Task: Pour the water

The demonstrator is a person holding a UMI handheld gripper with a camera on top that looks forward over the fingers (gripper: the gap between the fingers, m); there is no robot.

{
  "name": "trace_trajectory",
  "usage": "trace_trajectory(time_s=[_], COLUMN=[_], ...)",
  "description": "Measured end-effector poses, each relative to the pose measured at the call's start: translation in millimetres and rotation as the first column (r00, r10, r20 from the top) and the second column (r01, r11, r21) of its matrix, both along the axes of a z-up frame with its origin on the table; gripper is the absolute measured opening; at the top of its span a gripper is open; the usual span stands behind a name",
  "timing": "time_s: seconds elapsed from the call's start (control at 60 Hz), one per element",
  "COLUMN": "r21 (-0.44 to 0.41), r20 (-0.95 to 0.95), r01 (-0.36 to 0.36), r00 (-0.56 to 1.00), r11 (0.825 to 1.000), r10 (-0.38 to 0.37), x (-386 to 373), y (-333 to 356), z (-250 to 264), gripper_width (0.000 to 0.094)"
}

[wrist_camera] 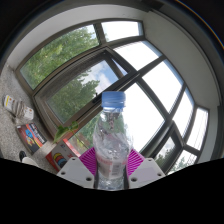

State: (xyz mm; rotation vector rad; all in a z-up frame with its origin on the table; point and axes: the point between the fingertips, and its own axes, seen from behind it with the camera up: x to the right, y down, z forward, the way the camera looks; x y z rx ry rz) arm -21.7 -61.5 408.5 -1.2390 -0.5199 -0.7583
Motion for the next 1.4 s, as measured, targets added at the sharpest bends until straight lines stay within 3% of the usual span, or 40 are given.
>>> trace_trajectory(time_s=[0.1,0.25,0.417,0.617,0.633,0.65,0.75,0.867,0.9,0.95,1.0,1.067,1.183,1.4], r21=[-0.059,-0.165,-0.281,-0.363,-0.356,-0.316,-0.294,-0.334,-0.364,-0.398,-0.414,-0.428,-0.473,-0.497], r20=[-0.345,-0.662,-0.745,-0.755,-0.753,-0.754,-0.752,-0.748,-0.744,-0.738,-0.732,-0.719,-0.702,-0.694], r01=[-0.145,-0.213,-0.256,-0.308,-0.314,-0.316,-0.308,-0.303,-0.297,-0.283,-0.265,-0.231,-0.177,-0.124], r00=[0.931,0.747,0.666,0.651,0.654,0.656,0.659,0.662,0.663,0.664,0.665,0.673,0.668,0.65], r11=[0.988,0.963,0.925,0.879,0.88,0.895,0.905,0.892,0.883,0.873,0.871,0.874,0.863,0.859], r10=[0.116,0.052,-0.042,-0.084,-0.071,-0.035,-0.02,-0.055,-0.084,-0.121,-0.145,-0.174,-0.248,-0.308], x=[10,36,48,39,39,40,37,39,39,41,46,51,50,26], y=[9,31,48,56,56,59,57,55,52,48,41,25,-22,-147], z=[-34,-142,-247,-333,-330,-319,-322,-328,-334,-337,-334,-328,-318,-287], gripper_width=[0.0334,0.0334,0.0332,0.0337,0.0337,0.0337,0.0401,0.057,0.0657,0.0871,0.0824,0.0866,0.0854,0.0853])
